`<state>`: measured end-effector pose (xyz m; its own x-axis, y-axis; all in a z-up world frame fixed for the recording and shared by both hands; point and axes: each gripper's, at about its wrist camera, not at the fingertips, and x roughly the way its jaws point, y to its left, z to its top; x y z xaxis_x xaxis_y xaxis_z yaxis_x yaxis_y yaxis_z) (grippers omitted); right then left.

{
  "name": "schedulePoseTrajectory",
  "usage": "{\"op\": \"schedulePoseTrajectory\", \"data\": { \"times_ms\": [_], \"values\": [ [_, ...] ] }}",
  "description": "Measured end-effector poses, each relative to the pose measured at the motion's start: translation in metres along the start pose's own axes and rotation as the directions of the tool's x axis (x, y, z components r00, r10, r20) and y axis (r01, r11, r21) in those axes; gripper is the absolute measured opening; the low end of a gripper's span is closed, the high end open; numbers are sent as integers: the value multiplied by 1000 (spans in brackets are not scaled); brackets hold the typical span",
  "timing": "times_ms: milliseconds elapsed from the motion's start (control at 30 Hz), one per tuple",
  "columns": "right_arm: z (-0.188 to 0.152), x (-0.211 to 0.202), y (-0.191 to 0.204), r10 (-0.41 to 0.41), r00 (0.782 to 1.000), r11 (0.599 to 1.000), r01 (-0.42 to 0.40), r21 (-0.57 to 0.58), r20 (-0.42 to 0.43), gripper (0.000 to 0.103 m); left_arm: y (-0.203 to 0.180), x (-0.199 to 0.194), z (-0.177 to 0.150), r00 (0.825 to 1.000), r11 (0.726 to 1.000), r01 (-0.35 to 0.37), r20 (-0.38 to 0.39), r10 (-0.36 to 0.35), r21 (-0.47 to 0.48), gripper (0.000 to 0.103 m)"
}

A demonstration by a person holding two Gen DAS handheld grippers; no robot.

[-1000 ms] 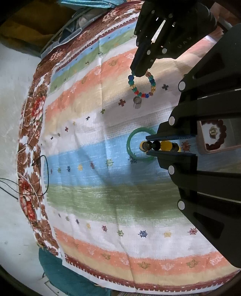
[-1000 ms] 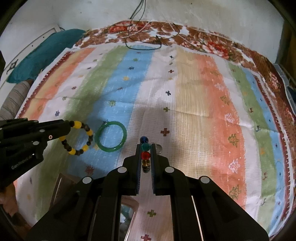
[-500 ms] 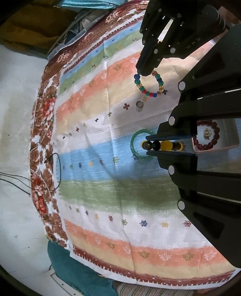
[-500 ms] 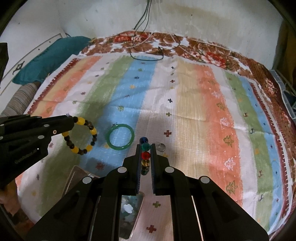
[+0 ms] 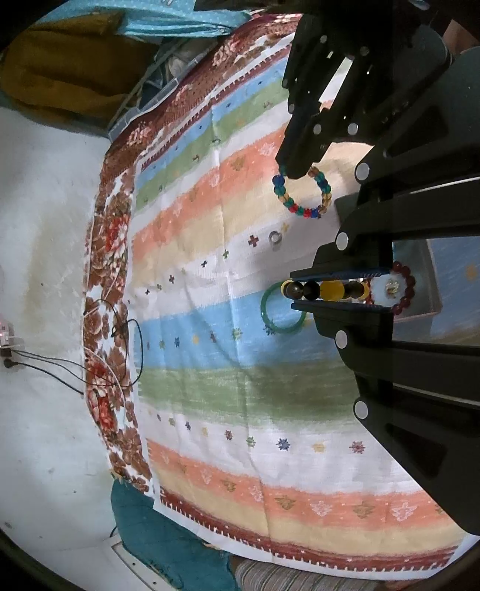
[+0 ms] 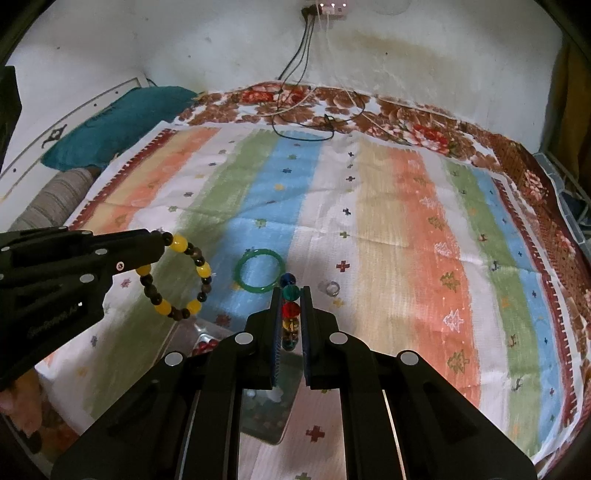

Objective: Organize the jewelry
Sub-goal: 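Carry both bracelets over the silver tin and open both tools, then move both tools toward the green bangle and small silver ring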

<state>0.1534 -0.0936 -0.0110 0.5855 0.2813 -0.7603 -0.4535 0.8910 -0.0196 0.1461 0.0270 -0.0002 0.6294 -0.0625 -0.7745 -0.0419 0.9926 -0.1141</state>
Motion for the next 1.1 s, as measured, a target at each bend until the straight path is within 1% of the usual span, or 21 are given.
{"op": "schedulePoseTrajectory", "data": {
  "times_ms": [467, 633, 700, 767, 800, 833, 867, 967, 1067, 1100],
  "values": [
    [-20, -27, 7, 32, 999, 999, -32, 0, 35, 10, -17, -30, -22, 999, 999, 9, 49, -10, 31, 10],
    [-27, -30, 11, 57, 998, 998, -57, -4, 26, 10, -18, -32, -28, 999, 1000, 13, 44, -14, 22, 10],
    [-29, -29, 9, 62, 998, 998, -62, 10, 12, 11, -17, -32, -29, 999, 1000, -6, 52, 6, 16, 11],
    [-28, -29, 4, 52, 999, 998, -52, 21, 12, 16, -15, -33, -27, 997, 999, -36, 67, 35, 13, 16],
    [-27, -28, 2, 43, 999, 999, -43, 28, 14, 29, -13, -32, -26, 997, 999, -46, 70, 46, 4, 18],
    [-26, -28, -1, 32, 999, 999, -33, 32, 14, 36, -11, -32, -26, 996, 999, -51, 67, 52, -5, 20],
    [-26, -26, -3, 27, 1000, 999, -27, 35, 11, 36, -9, -30, -26, 996, 998, -56, 63, 57, -12, 20],
    [-24, -19, -11, 23, 1000, 998, -22, 59, -17, 39, -1, -24, -23, 996, 996, -81, 47, 82, -31, 29],
    [-22, -13, -17, 25, 999, 997, -23, 72, -30, 42, 4, -19, -21, 996, 996, -79, 29, 80, -50, 37],
    [-21, -12, -18, 25, 999, 997, -23, 74, -31, 45, 6, -17, -20, 996, 995, -80, 21, 82, -62, 44]
  ]
}}
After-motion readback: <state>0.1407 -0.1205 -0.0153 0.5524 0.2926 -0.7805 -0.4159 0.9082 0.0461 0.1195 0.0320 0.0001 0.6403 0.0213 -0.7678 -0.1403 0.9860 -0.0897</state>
